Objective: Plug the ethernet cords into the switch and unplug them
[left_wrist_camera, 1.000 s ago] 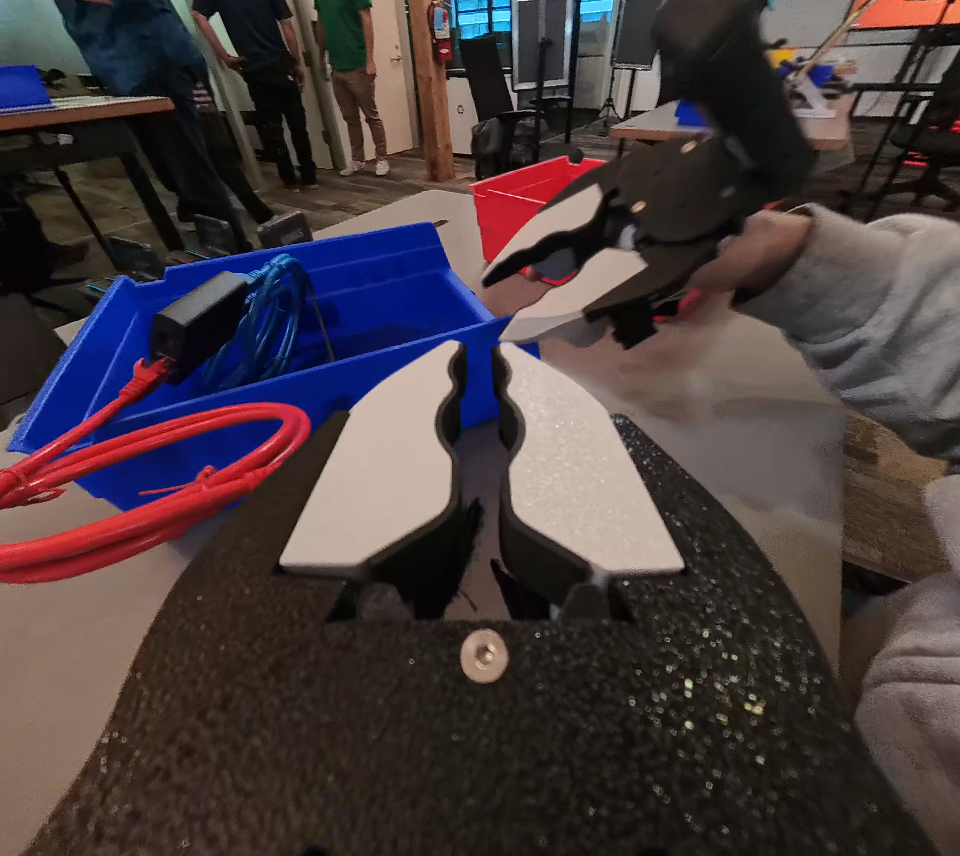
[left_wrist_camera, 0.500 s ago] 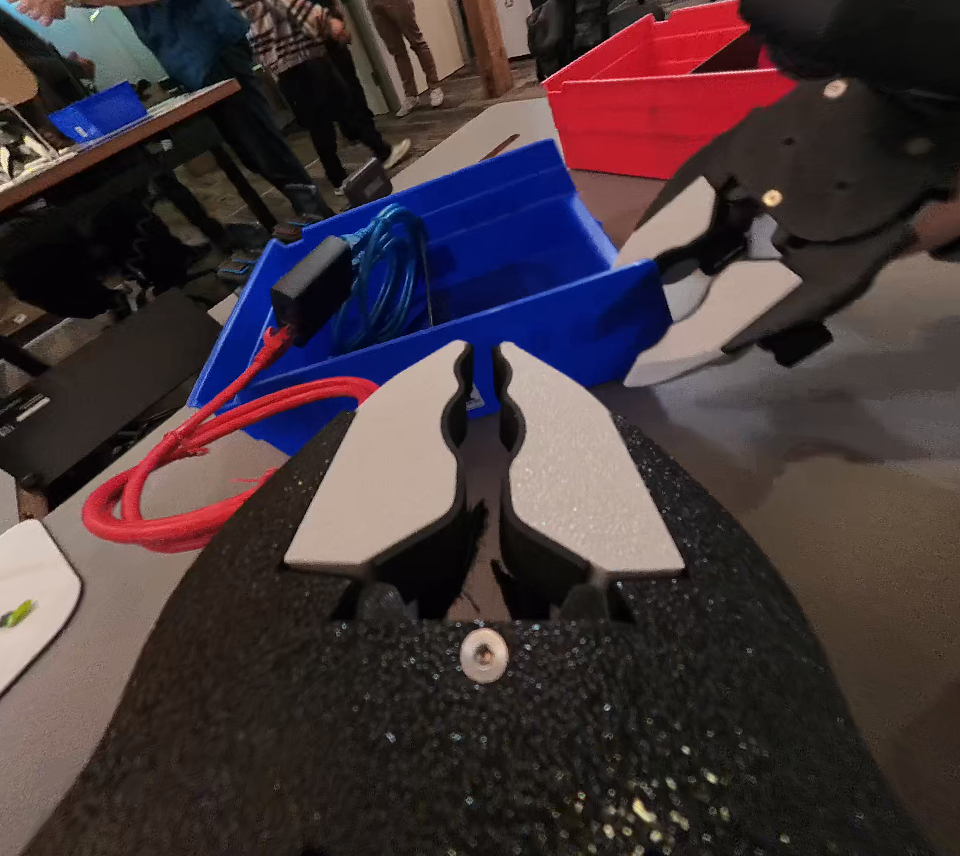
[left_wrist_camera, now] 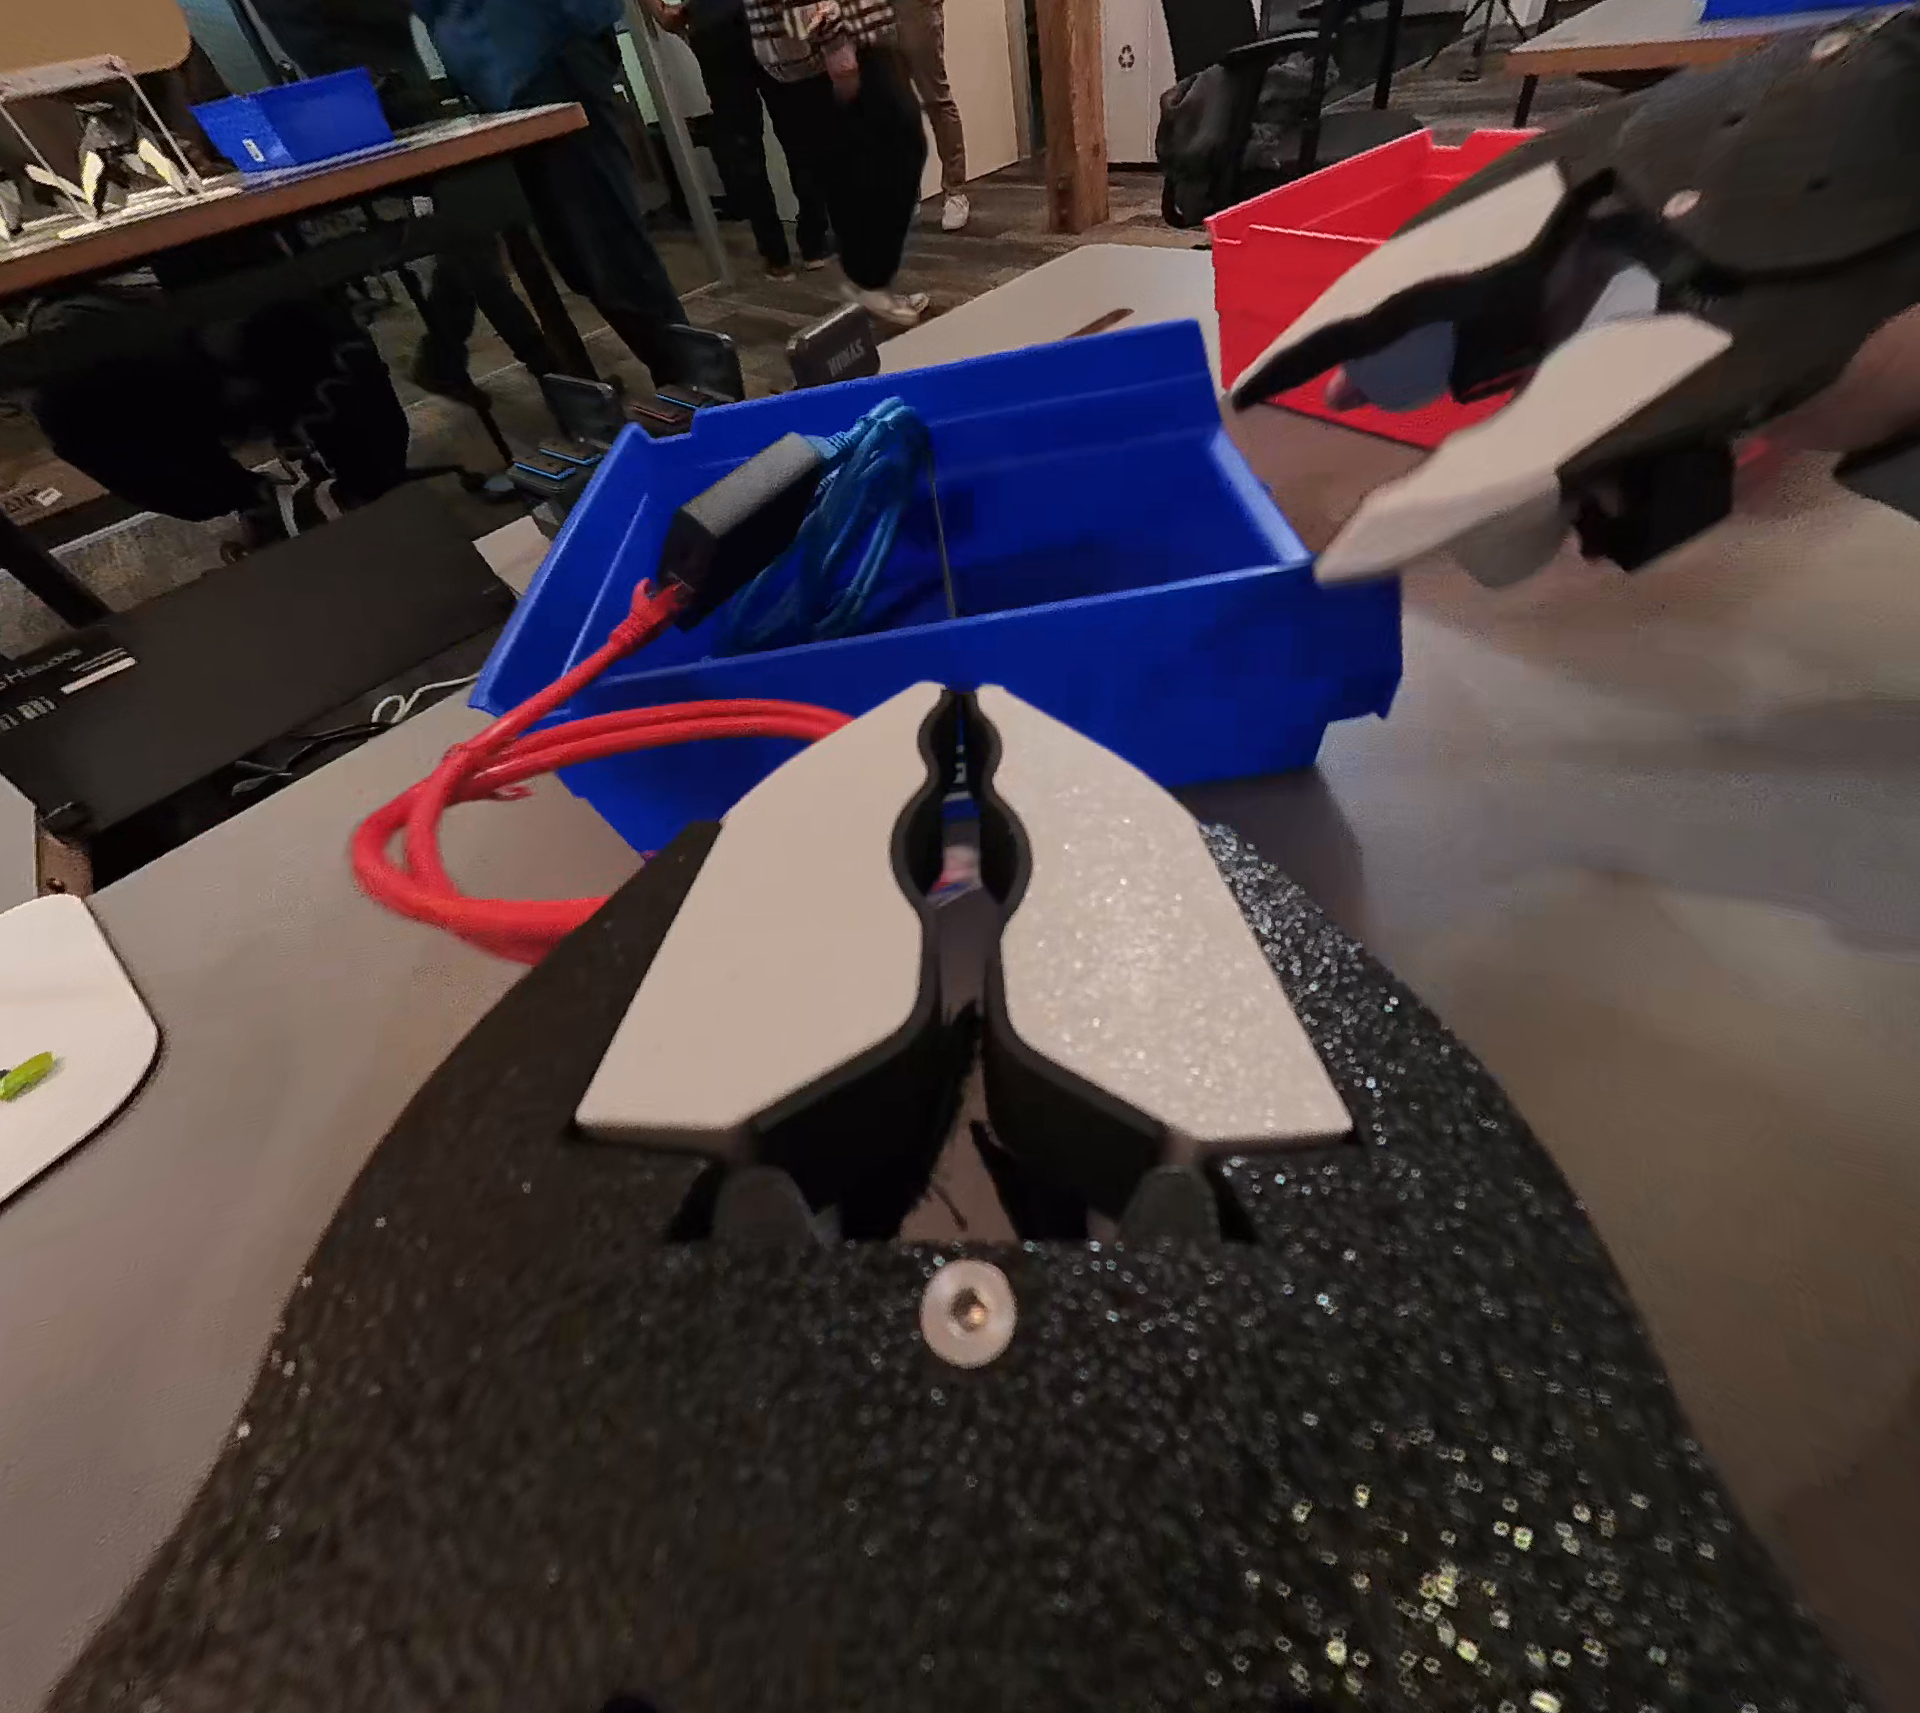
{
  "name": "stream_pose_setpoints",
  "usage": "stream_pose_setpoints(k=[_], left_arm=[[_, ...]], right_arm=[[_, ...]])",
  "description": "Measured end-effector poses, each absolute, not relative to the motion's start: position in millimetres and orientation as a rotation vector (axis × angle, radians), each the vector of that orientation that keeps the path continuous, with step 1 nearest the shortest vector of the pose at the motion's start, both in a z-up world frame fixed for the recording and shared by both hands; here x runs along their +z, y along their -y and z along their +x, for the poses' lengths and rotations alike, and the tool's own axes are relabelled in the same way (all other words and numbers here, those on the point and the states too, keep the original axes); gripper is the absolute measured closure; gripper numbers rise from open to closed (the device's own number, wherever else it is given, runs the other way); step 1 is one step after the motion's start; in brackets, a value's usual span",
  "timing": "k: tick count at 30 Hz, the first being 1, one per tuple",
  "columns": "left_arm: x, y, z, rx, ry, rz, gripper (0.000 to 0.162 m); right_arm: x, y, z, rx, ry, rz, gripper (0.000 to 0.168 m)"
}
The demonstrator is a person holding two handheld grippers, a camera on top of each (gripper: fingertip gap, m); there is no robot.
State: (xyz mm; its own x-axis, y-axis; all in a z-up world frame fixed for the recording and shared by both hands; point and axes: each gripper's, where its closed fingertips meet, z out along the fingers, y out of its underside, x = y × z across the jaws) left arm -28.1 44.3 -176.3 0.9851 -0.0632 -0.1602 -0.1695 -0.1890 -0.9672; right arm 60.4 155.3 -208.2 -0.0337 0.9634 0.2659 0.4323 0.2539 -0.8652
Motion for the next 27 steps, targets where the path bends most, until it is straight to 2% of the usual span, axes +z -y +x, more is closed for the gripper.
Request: stream_pose_setpoints(k=[3, 5, 8, 15, 16, 18, 22, 27], left_arm=[[-177, -44, -29, 0.074, -0.159, -1.759, 0.161], [-178, -45, -27, 0.043, -0.157, -1.760, 0.162], [-181, -47, -25, 0.014, -0.157, -1.772, 0.162], [-186, -46, -23, 0.012, -0.172, -1.814, 0.161], [-186, -45, -23, 0.013, -0.176, -1.822, 0.161], [-186, -43, -25, 0.023, -0.176, -1.839, 0.160], [-191, -37, -39, 0.042, -0.095, -1.904, 0.143], [-209, -36, -38, -0.124, 0.010, -2.021, 0.094]], right_arm=[[-178, -179, 69, 0.799, 1.457, -1.273, 0.113], [-174, -222, 74, 0.671, 1.352, -1.329, 0.119], [-189, -288, 71, 0.414, 1.370, -1.425, 0.118], [-244, -357, 46, 0.218, 1.649, -1.690, 0.115], [-252, -361, 48, 0.198, 1.674, -1.730, 0.119], [-261, -353, 49, 0.228, 1.713, -1.796, 0.143], [-259, -329, 58, 0.189, 1.665, -1.833, 0.145], [-259, -261, 66, 0.221, 1.641, -1.785, 0.148]])
